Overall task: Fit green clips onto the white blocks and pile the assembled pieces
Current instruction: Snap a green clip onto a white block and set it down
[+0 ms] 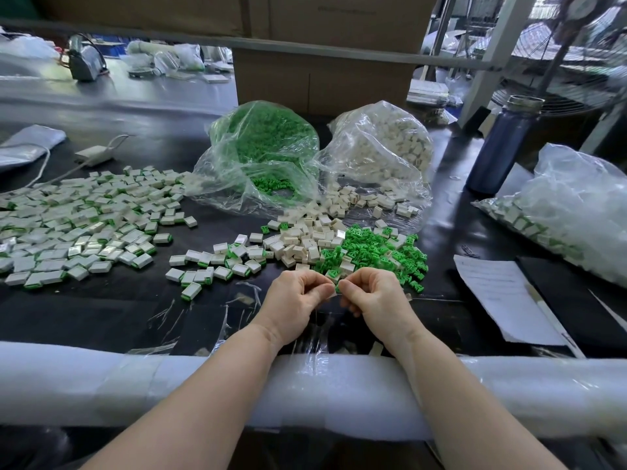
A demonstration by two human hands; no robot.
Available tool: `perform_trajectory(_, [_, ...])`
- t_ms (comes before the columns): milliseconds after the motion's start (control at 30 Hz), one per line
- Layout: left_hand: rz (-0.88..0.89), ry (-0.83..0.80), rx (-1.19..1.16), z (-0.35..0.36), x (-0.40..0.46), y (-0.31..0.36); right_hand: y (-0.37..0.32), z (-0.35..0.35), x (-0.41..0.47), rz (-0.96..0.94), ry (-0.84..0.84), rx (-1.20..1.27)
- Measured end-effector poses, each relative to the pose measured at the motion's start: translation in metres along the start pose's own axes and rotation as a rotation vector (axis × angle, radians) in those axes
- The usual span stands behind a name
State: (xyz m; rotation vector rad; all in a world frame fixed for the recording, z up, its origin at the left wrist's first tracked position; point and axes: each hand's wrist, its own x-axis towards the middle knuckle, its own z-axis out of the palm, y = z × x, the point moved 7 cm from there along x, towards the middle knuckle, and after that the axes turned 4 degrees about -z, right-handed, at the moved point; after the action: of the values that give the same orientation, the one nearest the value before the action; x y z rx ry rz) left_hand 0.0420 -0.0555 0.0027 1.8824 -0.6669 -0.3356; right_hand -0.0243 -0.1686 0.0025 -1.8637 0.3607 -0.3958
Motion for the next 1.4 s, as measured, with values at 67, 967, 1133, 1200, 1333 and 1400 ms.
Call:
perform_trajectory(67, [0.005,-0.012,0.022,0.0007,-0.0008,0.0002,0.0005,0.0006,-0.0002,0.004,-0.022,-0.022])
perform_trajectory(967, [-0.002,-0.025,-0.031,0.0037,0.0014,0.0003,0.0014,-0.0059,0.0000,-0.049,0.078,0.130])
perform_trajectory(1133, [0.009,-0.050,0.000,0.0058,0.0009,0.0002,0.0025,-0.0032,0.0011,-0.032,0.062,0.059])
perform_trajectory(1200, [0.013,-0.042,0.029,0.0053,0.0001,0.0010,0.0021,-0.0026,0.0014,-0.032,0.052,0.019])
perform_trajectory(1333, [0.009,-0.029,0.079,0.0057,-0.0011,0.0007,0.0020,-0.0026,0.0017,-0.032,0.036,-0.035])
perform_trajectory(1400, [0.005,-0.030,0.088,0.0058,-0.0014,0.0003,0.0020,-0.0028,0.0014,-0.031,0.031,-0.038])
